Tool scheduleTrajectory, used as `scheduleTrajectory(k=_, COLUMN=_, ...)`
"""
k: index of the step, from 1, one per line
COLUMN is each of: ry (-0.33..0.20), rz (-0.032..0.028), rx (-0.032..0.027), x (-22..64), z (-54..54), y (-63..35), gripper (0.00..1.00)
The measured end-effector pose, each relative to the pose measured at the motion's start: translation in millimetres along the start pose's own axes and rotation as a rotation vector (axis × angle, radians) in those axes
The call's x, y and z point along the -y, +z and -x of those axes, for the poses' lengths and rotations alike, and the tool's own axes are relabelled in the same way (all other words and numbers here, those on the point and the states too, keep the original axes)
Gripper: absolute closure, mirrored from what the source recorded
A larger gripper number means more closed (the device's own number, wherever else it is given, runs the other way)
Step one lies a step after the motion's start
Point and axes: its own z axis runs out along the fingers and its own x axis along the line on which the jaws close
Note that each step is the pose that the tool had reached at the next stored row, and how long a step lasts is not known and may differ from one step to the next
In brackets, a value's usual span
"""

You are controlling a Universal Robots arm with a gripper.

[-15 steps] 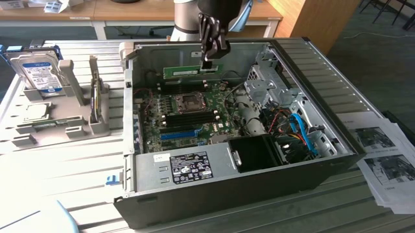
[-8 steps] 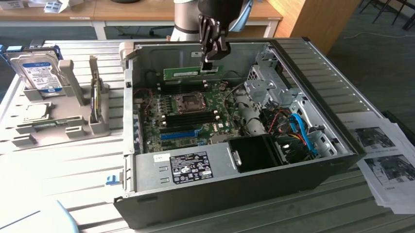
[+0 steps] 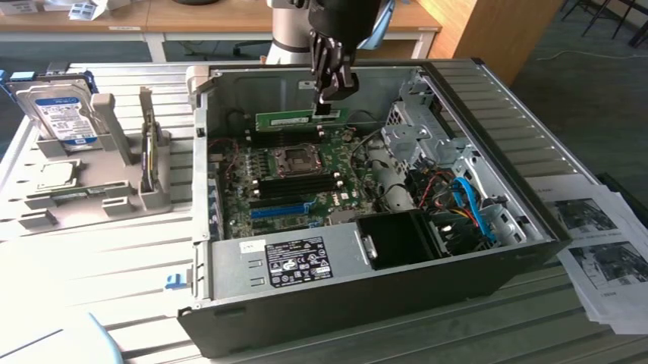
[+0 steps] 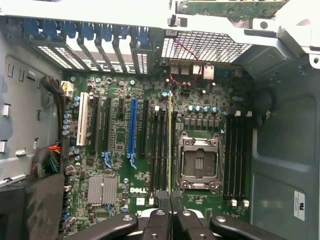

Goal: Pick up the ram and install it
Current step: 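Insert the ram into the slot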

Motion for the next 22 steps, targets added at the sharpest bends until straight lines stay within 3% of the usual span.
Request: scheduleTrajectory(k=22, ry=0.001, rz=0.0000, rx=-0.0002, x=0.4, z=-0.4, y=7.2, gripper=0.89)
